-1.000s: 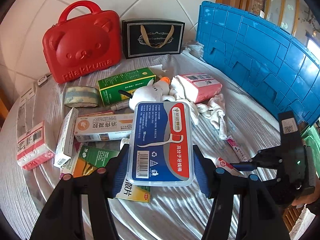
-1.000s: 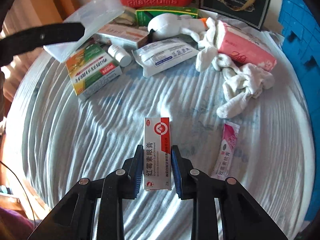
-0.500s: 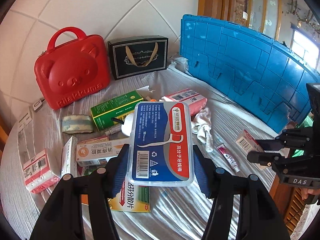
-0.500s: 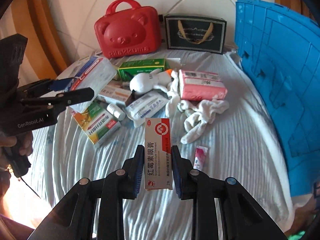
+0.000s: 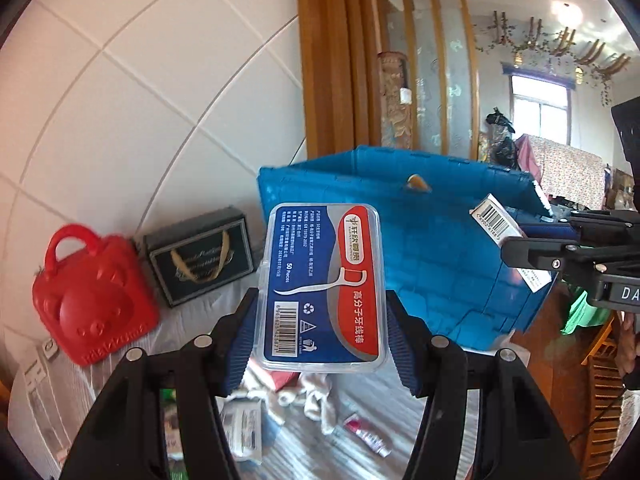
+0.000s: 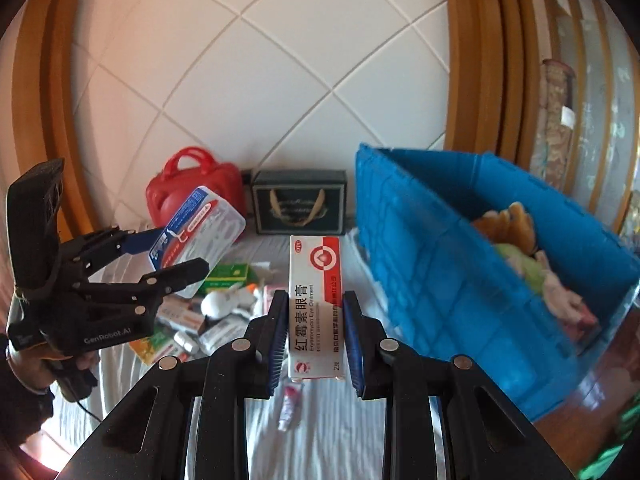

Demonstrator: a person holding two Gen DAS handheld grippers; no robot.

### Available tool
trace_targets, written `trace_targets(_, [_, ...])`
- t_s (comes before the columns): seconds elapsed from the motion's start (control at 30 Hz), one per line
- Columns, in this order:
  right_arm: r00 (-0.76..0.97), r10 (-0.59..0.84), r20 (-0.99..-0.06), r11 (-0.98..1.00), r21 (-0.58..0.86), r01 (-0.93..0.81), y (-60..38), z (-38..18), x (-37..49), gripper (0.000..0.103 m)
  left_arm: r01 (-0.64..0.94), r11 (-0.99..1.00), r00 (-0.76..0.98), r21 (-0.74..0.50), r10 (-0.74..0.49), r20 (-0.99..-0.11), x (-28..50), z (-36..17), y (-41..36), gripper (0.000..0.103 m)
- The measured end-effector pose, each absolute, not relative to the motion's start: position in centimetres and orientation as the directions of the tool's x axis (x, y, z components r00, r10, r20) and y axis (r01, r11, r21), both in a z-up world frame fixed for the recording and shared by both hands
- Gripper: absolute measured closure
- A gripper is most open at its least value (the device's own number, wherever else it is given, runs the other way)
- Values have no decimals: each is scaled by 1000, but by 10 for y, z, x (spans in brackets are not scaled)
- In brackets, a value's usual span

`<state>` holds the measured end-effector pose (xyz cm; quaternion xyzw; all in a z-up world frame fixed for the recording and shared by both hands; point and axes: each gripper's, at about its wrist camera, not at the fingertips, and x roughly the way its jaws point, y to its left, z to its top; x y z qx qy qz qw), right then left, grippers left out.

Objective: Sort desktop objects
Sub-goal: 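Carry the floss box and ointment box toward the blue bin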

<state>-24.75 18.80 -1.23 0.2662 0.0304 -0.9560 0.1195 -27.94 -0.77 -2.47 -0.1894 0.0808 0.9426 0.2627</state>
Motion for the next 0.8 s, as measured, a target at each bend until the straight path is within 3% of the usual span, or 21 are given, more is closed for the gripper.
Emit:
trace_targets(0.23, [-911, -54, -409, -996, -41, 78, 299, 32, -258, 77, -611, -784, -769, 108, 556, -316, -309, 26, 118, 44])
trace_targets(0.47, [-902, 53, -428, -999, -33, -43, 393, 31, -313, 77, -640, -754, -751, 145, 575, -323, -346, 38, 222, 44])
trace_targets(0.73, [-887, 116, -448, -992, -9, -126, 459, 26, -358, 76, -623, -762, -763, 178, 540, -356, -376, 45, 266, 44])
trace_targets(0.77, [-885, 128, -448, -991, -17, -134, 461, 26, -362, 70, -611, -769, -772, 190, 525, -357, -379, 46, 270, 43])
trace_targets(0.8, [-883, 139, -449, -989, -24, -143, 462, 27, -363, 52, -598, -775, -783, 207, 508, -359, -381, 46, 272, 42])
